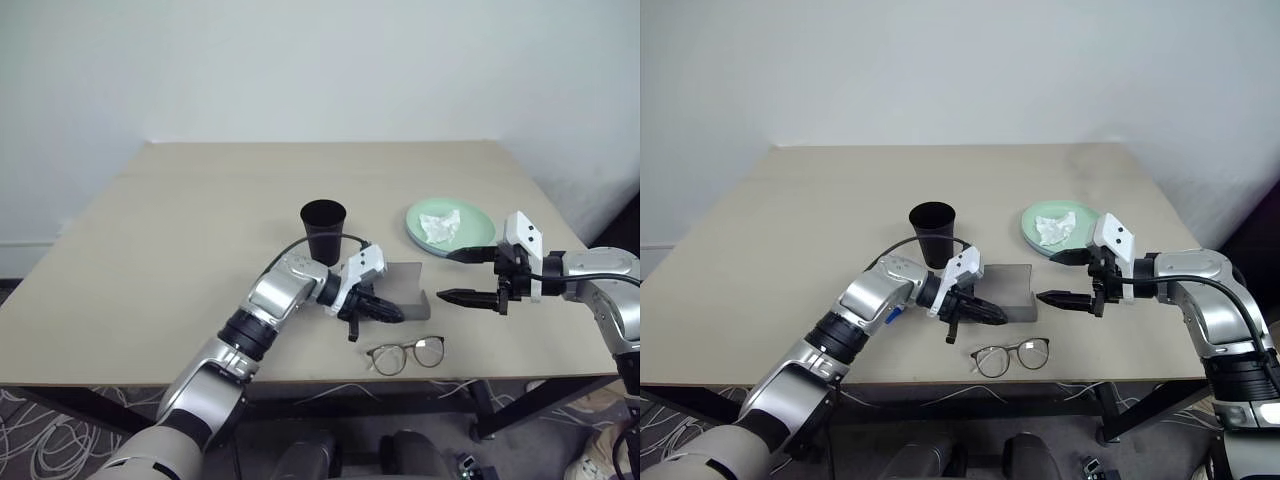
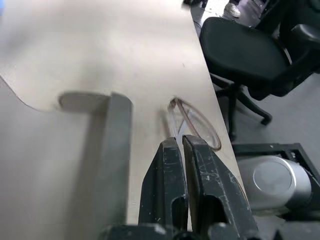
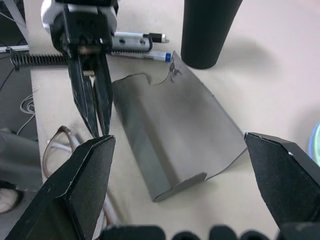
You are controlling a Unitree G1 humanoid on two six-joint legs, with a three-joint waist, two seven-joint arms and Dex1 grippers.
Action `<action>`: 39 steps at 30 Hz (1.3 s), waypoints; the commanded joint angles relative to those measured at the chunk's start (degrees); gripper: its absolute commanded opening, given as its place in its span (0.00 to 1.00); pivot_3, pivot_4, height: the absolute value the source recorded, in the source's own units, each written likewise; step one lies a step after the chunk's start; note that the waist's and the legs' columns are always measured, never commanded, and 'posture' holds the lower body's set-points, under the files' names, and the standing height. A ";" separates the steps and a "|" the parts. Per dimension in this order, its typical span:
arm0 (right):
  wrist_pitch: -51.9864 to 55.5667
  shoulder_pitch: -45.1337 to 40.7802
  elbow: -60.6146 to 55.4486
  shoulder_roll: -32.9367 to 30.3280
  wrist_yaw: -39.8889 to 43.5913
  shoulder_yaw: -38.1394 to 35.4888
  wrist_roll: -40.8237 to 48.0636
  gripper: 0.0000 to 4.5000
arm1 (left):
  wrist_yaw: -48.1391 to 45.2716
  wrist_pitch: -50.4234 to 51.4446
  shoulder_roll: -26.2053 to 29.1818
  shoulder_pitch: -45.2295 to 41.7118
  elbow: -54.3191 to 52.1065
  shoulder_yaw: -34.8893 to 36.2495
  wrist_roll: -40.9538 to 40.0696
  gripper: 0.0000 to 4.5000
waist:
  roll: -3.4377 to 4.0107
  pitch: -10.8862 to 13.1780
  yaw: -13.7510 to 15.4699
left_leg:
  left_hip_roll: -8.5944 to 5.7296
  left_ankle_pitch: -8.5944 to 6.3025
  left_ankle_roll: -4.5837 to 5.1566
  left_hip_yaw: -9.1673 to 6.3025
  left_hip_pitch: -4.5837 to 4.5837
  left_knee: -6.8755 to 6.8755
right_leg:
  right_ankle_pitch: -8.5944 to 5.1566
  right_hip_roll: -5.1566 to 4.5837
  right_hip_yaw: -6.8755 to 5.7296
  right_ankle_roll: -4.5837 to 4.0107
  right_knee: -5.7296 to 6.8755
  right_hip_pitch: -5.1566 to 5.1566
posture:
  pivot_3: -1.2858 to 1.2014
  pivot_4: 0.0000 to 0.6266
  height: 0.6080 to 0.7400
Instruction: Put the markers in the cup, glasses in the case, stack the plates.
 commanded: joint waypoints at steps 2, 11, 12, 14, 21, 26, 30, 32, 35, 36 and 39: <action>-1.29 -1.52 -0.10 0.35 -0.40 -0.29 -0.12 1.00 | -1.08 0.29 1.03 -2.58 -2.53 2.78 -1.65 0.01 | 0.00 0.00 0.00 | 0.00 -0.02 0.03 0.01 0.00 0.00 | 0.01 0.00 0.00 0.04 0.00 -0.01 | 0.52 0.00 0.99; -1.59 -1.92 0.34 0.60 -0.43 0.24 -0.32 1.00 | -0.13 5.23 -0.26 -0.06 -4.24 1.97 -2.21 0.09 | 0.00 0.00 0.00 | -0.01 -0.04 0.05 0.02 0.00 0.00 | 0.00 0.00 0.02 0.08 0.00 -0.01 | 0.52 0.00 0.99; -1.64 -1.96 0.41 0.61 -0.44 0.31 -0.35 1.00 | 0.58 5.44 -0.82 0.03 -4.02 2.13 -2.09 0.14 | 0.00 0.00 0.00 | -0.01 -0.04 0.05 0.02 0.00 0.00 | 0.00 0.00 0.02 0.08 0.00 -0.01 | 0.52 0.00 0.99; -1.74 -2.04 0.53 0.63 -0.48 0.43 -0.36 1.00 | 2.14 4.35 -1.80 0.18 -2.79 1.89 -1.06 0.28 | 0.00 0.00 0.00 | -0.01 -0.04 0.05 0.02 0.01 0.00 | 0.00 0.00 0.02 0.08 0.00 0.00 | 0.52 0.00 0.99; -1.70 -1.71 0.19 0.49 -0.92 0.54 -0.17 1.00 | 2.26 1.32 -2.21 2.03 -3.31 -0.76 0.32 0.51 | 0.01 0.00 0.00 | -0.01 -0.04 0.05 0.03 0.02 0.01 | 0.00 0.00 0.03 0.08 0.01 -0.01 | 0.52 0.00 0.99; -1.70 -0.87 -0.42 0.41 -1.35 0.38 -0.02 1.00 | 1.54 -0.66 -1.67 2.81 -3.90 -3.97 2.08 0.51 | 0.00 0.00 0.00 | -0.01 -0.04 0.05 0.04 0.01 0.01 | 0.00 -0.01 0.03 0.08 0.00 0.00 | 0.52 0.00 0.99; -1.81 -0.56 -0.57 0.45 -1.66 0.39 -0.02 1.00 | 1.70 -2.68 -1.74 2.94 -3.70 -5.98 3.63 0.51 | 0.00 0.00 0.00 | -0.01 -0.04 0.05 0.05 0.01 0.01 | 0.00 -0.01 0.04 0.08 0.00 0.00 | 0.52 0.00 0.99; -1.85 -0.47 -0.59 0.45 -1.77 0.39 -0.02 1.00 | 1.98 -3.40 -1.99 2.91 -3.33 -6.74 4.32 0.51 | 0.00 0.00 0.00 | -0.01 -0.05 0.05 0.05 0.01 0.01 | 0.00 -0.01 0.03 0.08 0.00 0.00 | 0.52 0.00 0.99; -1.88 -0.28 -0.76 0.46 -1.91 0.39 0.01 1.00 | 2.70 -3.91 -2.72 2.98 -2.71 -7.23 5.08 0.51 | 0.00 0.00 0.01 | -0.01 -0.04 0.05 0.05 0.01 0.01 | 0.00 -0.01 0.03 0.08 0.00 0.01 | 0.52 0.00 0.99; -1.88 -0.25 -0.78 0.46 -1.94 0.38 0.02 1.00 | 2.94 -3.93 -3.01 3.01 -2.49 -7.28 5.26 0.51 | 0.00 0.00 0.00 | -0.01 -0.04 0.05 0.04 0.00 0.01 | 0.00 -0.01 0.03 0.07 0.00 0.01 | 0.52 0.00 0.99; -1.93 0.12 -1.01 0.31 -1.83 0.31 0.11 1.00 | 3.43 -3.92 -3.55 3.38 -2.40 -7.73 5.65 0.51 | 0.00 0.00 0.00 | -0.01 -0.05 0.05 0.05 0.00 0.01 | 0.00 -0.02 0.04 0.08 0.00 0.01 | 0.52 0.00 0.99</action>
